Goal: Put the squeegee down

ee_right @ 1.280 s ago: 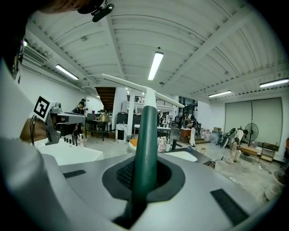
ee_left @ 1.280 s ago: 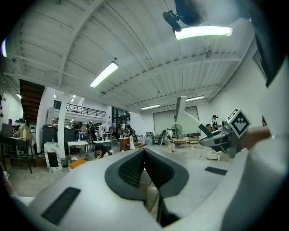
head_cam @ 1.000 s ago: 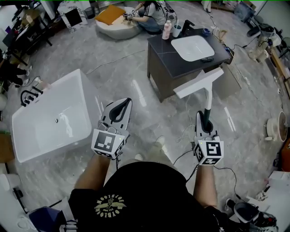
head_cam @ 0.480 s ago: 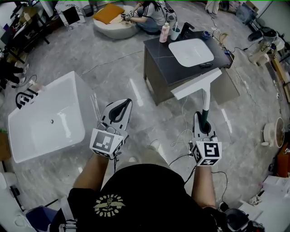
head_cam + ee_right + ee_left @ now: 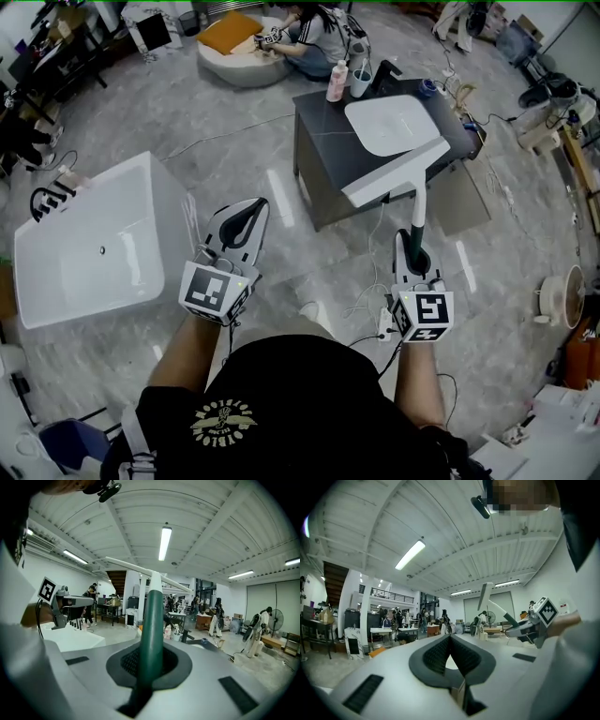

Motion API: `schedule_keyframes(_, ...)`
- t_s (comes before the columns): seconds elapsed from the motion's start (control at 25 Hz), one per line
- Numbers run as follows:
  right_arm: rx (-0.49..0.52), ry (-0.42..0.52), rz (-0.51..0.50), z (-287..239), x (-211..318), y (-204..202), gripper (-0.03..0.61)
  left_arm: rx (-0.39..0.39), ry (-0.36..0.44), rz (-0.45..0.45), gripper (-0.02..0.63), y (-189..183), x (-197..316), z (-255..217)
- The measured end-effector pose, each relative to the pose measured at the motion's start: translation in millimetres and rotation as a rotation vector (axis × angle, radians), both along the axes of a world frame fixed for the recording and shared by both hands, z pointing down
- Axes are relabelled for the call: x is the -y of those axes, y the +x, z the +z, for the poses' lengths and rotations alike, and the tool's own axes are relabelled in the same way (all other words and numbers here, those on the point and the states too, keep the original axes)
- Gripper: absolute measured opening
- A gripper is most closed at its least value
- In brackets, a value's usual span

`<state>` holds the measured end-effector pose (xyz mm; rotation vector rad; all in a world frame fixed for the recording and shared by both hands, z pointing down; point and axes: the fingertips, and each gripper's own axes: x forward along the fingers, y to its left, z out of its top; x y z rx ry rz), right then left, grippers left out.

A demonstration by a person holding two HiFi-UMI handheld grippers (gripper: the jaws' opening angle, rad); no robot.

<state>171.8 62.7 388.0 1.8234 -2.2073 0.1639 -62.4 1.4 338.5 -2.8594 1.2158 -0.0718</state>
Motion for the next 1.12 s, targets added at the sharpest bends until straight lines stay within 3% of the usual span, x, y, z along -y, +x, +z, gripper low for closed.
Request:
schedule_keyframes(0.2, -0.001, 0.009, -0.029, 3.9, 13.3, 23.2, 0.028, -0.033, 0.003, -0.042, 0.023, 15.2, 9.0, -1.3)
schedule_keyframes(0.6, 0.024, 0.021, -0.038, -0.2, 27.0, 56.4, 0.028, 0.022, -0.023, -0.116, 0.023, 25.5, 12.3, 0.3)
schedule_keyframes(1.12, 0.033, 0.001, -0.012, 16.3, 26.9, 60.8, 0.028, 0.094, 0.016, -0.047, 0.023, 49.4, 20.0, 8.8)
